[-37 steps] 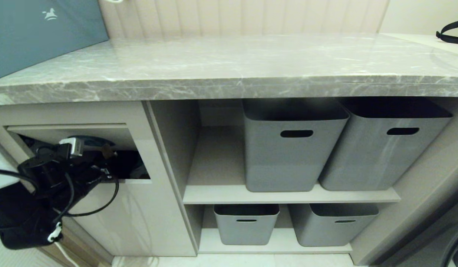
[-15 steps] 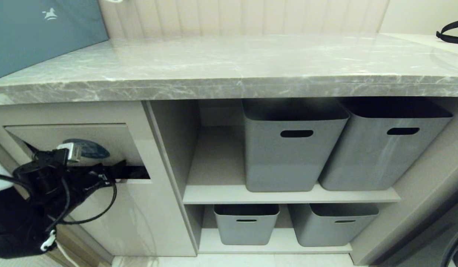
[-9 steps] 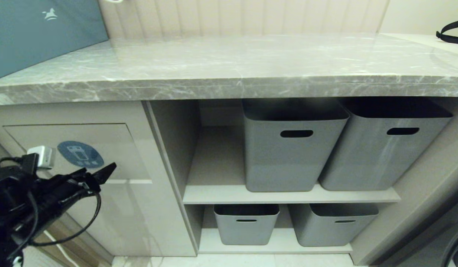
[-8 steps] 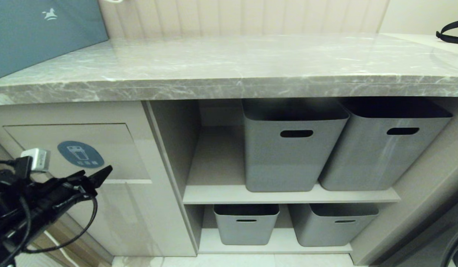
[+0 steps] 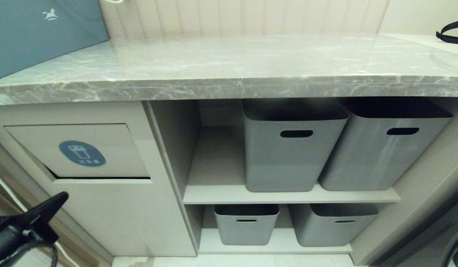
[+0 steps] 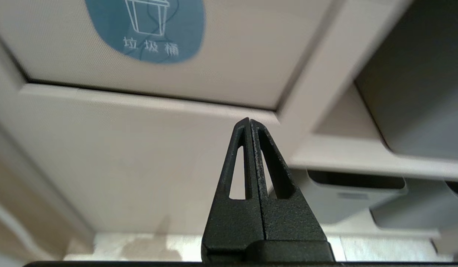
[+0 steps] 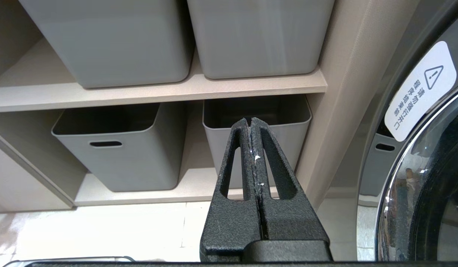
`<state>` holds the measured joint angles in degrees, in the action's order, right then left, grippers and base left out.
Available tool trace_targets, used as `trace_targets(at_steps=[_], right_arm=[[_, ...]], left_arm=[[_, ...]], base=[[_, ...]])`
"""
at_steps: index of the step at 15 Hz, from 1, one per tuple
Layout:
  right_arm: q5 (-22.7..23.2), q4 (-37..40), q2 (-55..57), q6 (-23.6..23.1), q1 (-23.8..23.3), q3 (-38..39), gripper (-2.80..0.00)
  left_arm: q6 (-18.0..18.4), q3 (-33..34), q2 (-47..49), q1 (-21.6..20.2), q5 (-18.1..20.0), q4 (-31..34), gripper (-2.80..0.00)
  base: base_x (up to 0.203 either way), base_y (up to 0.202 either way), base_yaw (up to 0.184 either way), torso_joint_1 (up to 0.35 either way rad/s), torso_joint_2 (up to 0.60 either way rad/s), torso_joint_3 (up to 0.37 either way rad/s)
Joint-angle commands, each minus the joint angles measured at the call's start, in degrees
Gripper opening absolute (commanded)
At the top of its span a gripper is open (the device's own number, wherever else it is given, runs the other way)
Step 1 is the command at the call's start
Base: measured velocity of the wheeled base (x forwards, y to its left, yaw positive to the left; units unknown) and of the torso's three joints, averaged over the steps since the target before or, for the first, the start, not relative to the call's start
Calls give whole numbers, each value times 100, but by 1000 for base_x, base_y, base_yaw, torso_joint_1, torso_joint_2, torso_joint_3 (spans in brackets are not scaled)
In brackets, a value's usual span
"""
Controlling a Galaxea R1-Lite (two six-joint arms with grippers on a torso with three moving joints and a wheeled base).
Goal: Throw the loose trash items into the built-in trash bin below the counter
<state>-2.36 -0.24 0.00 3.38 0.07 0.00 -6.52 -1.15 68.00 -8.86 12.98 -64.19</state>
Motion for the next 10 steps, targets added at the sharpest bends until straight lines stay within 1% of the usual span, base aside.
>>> trace_targets(at_steps=[1, 3, 4, 6, 8, 9, 10], right_arm=[[-1, -2, 0, 5, 1, 9, -280], [-1, -2, 0, 5, 1, 9, -280], [-1, -2, 0, 5, 1, 9, -280], [-1, -2, 0, 5, 1, 9, -280], [-1, -2, 0, 5, 1, 9, -280], [-1, -2, 0, -2, 1, 9, -280], [-1, -2, 0, -4, 1, 9, -280]], left_arm=[[90, 53, -1487, 24, 6, 1046, -280], [370, 94, -2491, 150, -127, 2620, -280], [545, 109, -2939, 215, -306, 3394, -280], [783, 122, -3739, 273, -702, 4528, -280], [908, 114, -4672, 296, -1006, 5473, -280], [957, 111, -5037, 303, -1076, 5770, -280], [982, 121, -5196, 312, -1132, 5931, -280]], base=[[0, 0, 0, 0, 0, 0], [0, 0, 0, 0, 0, 0], [0, 0, 0, 0, 0, 0], [0, 0, 0, 0, 0, 0], [0, 0, 0, 0, 0, 0], [0, 0, 0, 0, 0, 0], [0, 0, 0, 0, 0, 0]])
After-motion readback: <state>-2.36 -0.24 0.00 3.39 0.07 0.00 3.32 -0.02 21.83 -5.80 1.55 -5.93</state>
